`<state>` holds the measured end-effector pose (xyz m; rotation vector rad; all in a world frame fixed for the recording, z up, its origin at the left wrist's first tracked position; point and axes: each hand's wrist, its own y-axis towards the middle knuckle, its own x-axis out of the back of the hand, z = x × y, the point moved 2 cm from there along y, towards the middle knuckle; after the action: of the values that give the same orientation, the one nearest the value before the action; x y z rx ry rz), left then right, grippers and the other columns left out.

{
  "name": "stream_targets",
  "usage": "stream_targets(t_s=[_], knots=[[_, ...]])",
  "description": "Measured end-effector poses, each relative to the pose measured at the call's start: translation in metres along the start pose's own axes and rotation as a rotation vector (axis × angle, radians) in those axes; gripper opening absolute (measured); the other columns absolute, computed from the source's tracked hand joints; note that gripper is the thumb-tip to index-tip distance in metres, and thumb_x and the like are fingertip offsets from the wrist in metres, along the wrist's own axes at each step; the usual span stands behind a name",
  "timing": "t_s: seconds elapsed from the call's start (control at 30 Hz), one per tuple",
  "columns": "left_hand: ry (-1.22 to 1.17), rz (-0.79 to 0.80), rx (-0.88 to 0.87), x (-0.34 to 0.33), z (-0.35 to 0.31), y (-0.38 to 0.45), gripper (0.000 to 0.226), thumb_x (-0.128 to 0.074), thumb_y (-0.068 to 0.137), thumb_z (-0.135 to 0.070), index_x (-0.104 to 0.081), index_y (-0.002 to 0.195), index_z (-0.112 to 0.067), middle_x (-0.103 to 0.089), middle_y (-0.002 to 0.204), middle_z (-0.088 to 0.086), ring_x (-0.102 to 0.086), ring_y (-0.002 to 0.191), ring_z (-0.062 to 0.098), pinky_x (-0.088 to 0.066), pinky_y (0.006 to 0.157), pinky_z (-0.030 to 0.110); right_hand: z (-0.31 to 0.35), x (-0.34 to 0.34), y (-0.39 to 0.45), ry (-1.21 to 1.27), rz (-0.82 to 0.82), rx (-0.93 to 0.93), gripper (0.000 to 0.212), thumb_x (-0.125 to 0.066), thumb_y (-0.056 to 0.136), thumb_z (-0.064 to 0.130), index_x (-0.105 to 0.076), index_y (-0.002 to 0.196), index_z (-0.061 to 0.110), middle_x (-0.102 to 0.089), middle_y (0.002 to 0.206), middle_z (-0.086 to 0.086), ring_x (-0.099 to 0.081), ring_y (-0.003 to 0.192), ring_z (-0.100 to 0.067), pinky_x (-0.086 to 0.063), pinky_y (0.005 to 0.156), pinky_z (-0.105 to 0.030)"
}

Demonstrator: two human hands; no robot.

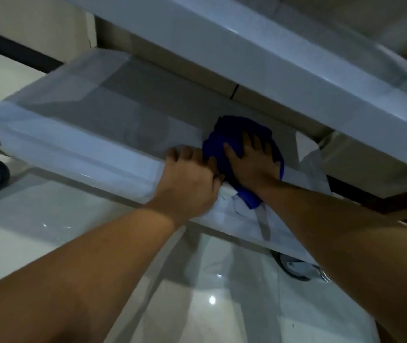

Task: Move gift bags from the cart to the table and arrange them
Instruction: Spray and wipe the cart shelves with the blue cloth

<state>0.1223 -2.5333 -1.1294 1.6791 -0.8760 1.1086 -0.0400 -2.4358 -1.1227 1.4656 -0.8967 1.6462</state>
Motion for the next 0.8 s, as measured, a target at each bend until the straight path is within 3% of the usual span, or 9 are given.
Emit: stream_targets(t_s=[0.13, 0.3, 0.4, 0.57, 0.7, 0.8], knots=[[-0.075, -0.036, 0.006, -0.001, 0.003, 0.002, 0.047, -0.035, 0.087, -0.045, -0.064, 0.111, -0.017, -0.063, 0.105, 0.009, -0.055, 0.102, 0.033, -0.043, 0.091, 0.045, -0.01, 0.004, 0.063, 0.065, 0.008, -0.047, 0.089, -0.021, 0.088, 0.083, -0.007, 0.161, 0.033, -0.01, 0.169, 0.0, -0.011, 0.153, -0.032, -0.014, 0.121, -0.058], [-0.009, -0.039, 0.022, -0.001, -0.001, 0.004, 0.037, -0.034, 0.091, -0.045, -0.06, 0.087, -0.018, -0.058, 0.092, 0.008, -0.053, 0.092, 0.03, -0.043, 0.087, 0.041, -0.012, 0.006, 0.116, 0.088, -0.041, -0.046, 0.095, -0.021, 0.086, 0.084, -0.016, 0.161, 0.027, -0.022, 0.165, -0.009, -0.027, 0.146, -0.037, -0.023, 0.119, -0.055], [-0.022, -0.003, 0.019, -0.002, 0.001, 0.005, 0.039, -0.038, 0.091, -0.046, -0.065, 0.094, -0.018, -0.058, 0.098, 0.007, -0.054, 0.099, 0.03, -0.042, 0.093, 0.042, -0.014, 0.003, 0.121, 0.029, 0.006, -0.063, 0.098, -0.016, 0.085, 0.087, -0.003, 0.162, 0.027, -0.009, 0.169, -0.008, -0.014, 0.151, -0.038, -0.014, 0.121, -0.059], [-0.024, -0.023, 0.016, 0.0, 0.001, 0.004, 0.039, -0.041, 0.088, -0.044, -0.069, 0.091, -0.016, -0.06, 0.095, 0.008, -0.056, 0.098, 0.033, -0.044, 0.09, 0.044, -0.014, 0.005, 0.082, 0.004, 0.044, -0.027, 0.094, -0.014, 0.088, 0.086, 0.003, 0.162, 0.03, 0.0, 0.17, -0.004, -0.003, 0.154, -0.036, -0.009, 0.121, -0.061], [-0.044, -0.042, 0.04, -0.001, 0.001, 0.002, 0.039, -0.046, 0.085, -0.038, -0.073, 0.086, -0.011, -0.065, 0.091, 0.013, -0.06, 0.093, 0.037, -0.046, 0.086, 0.046, -0.018, 0.004, 0.004, -0.055, 0.016, 0.041, 0.085, -0.014, 0.092, 0.08, -0.001, 0.161, 0.032, -0.004, 0.17, 0.0, -0.005, 0.154, -0.033, -0.015, 0.121, -0.058], [-0.007, -0.023, 0.028, -0.002, 0.001, 0.005, 0.045, -0.046, 0.089, -0.046, -0.074, 0.088, -0.011, -0.067, 0.093, 0.016, -0.061, 0.092, 0.039, -0.047, 0.085, 0.047, -0.024, 0.005, -0.058, -0.072, 0.067, 0.047, 0.085, -0.013, 0.09, 0.082, 0.004, 0.159, 0.036, 0.001, 0.17, 0.003, 0.0, 0.155, -0.029, -0.012, 0.122, -0.056]])
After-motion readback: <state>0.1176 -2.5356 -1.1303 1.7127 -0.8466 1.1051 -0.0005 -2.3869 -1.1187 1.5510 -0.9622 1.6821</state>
